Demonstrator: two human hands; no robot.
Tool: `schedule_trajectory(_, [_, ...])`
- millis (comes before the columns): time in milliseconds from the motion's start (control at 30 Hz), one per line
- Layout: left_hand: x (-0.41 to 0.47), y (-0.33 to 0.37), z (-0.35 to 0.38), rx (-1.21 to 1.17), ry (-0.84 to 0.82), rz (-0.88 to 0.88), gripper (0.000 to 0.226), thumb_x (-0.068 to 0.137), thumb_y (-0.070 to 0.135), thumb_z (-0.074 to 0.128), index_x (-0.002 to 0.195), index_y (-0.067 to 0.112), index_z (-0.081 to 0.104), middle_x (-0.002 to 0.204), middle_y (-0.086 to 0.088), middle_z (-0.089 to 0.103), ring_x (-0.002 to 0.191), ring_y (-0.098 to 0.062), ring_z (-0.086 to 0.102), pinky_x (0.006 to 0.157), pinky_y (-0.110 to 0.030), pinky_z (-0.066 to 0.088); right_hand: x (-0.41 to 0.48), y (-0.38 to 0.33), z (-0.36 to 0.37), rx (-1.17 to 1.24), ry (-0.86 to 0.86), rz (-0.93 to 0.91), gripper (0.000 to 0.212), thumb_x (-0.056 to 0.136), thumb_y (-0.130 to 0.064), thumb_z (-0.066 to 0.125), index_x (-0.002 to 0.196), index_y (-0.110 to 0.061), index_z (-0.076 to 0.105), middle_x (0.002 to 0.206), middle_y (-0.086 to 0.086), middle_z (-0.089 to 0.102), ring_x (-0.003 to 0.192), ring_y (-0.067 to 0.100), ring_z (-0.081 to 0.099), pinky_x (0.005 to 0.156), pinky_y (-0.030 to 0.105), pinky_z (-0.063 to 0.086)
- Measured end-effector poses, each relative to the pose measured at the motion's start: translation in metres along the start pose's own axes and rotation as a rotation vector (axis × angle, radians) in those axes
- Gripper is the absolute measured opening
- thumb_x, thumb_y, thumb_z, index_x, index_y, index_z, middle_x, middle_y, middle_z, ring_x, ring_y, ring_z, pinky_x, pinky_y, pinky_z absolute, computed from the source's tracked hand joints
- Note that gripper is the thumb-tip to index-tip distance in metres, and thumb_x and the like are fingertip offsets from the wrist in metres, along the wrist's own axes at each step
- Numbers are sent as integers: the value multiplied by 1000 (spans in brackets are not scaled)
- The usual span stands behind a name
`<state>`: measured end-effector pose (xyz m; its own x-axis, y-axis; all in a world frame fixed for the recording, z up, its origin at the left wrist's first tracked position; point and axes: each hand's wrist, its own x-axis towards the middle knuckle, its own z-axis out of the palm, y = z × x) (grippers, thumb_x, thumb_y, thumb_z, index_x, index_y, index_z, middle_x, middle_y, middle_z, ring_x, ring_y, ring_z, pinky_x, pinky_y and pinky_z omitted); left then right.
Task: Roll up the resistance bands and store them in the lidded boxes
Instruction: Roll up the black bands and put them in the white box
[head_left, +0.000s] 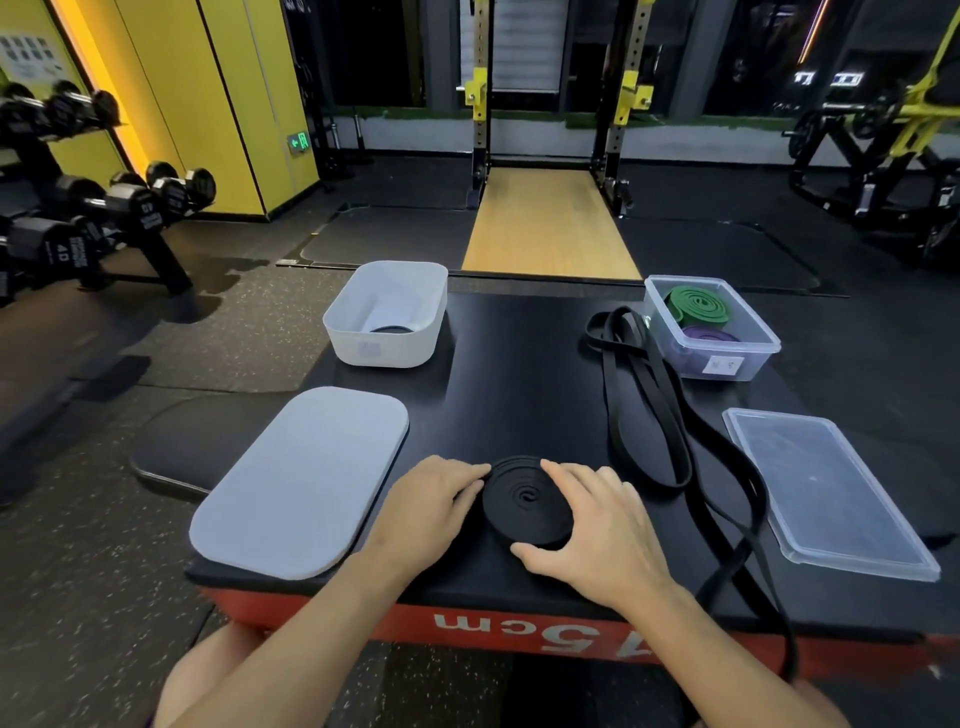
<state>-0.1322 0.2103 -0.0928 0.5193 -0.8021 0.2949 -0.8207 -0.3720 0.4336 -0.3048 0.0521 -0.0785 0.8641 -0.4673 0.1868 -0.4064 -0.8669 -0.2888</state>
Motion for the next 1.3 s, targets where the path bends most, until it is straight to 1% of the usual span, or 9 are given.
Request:
schedule_trajectory(200, [-10,10,5,-44,1,-36,40,108,38,51,145,24,60,131,12,67,118,-10,54,99,-17,35,7,7,-4,64,-65,-26,104,60,-95,59,145,-37,41,143,-21,41,136,6,35,118,35,31])
schedule_trajectory(367, [-7,11,2,-69,-2,-49,38,107,38,53,142,27,63,131,14,69,118,-6,56,98,-16,36,26,6,-13,190,-354,-176,116,72,-76,69,163,-41,8,167,-28,-8,154,-2,-5,128,36,11])
schedule_trajectory(633, [-6,19,2,-88,6,-108,36,108,33,52,141,26,64,132,14,68,123,-6,56,99,-11,30,31,5,-6,-21,-302,-261,116,74,-94,47,165,-36,4,171,-20,2,157,3,-1,129,38,9])
schedule_trajectory(767, [-14,29,6,-68,65,-175,36,109,36,51,142,29,63,125,13,71,113,-7,58,93,-15,38,25,1,-1,-31,-259,-217,112,78,-91,44,165,-34,3,171,-18,2,158,6,-1,129,37,15])
schedule_trajectory(900, [-16,30,4,-226,107,-313,30,104,37,61,132,31,71,114,15,74,105,-1,64,96,-23,51,19,-3,3,35,-179,-151,108,80,-85,50,164,-30,11,166,-14,18,152,9,17,125,35,25])
schedule_trajectory(1033, [-10,30,-1,-376,121,-393,19,100,26,69,115,27,80,95,28,71,95,12,66,85,-6,50,20,-10,7,-37,-101,-48,104,81,-89,39,163,-31,13,161,-5,22,148,17,22,123,38,27])
schedule_trajectory(1133, [-4,31,-1,-436,125,-442,17,99,26,70,110,25,82,99,21,77,95,6,70,90,-15,55,21,-17,12,-104,-77,20,105,80,-92,32,163,-30,14,160,-2,25,146,20,25,122,39,27])
schedule_trajectory(1233, [-3,36,2,-440,144,-493,16,99,27,70,110,25,82,104,14,77,96,-2,71,91,-19,55,20,-17,12,-87,-120,30,106,82,-90,37,164,-29,9,165,0,17,151,22,17,125,41,21])
schedule_trajectory(1300, [-2,37,2,-457,142,-514,16,99,26,71,110,25,82,102,15,77,93,-3,71,90,-21,56,21,-8,5,-19,-229,-51,106,85,-80,49,165,-27,3,171,-3,-1,157,19,-1,128,44,11])
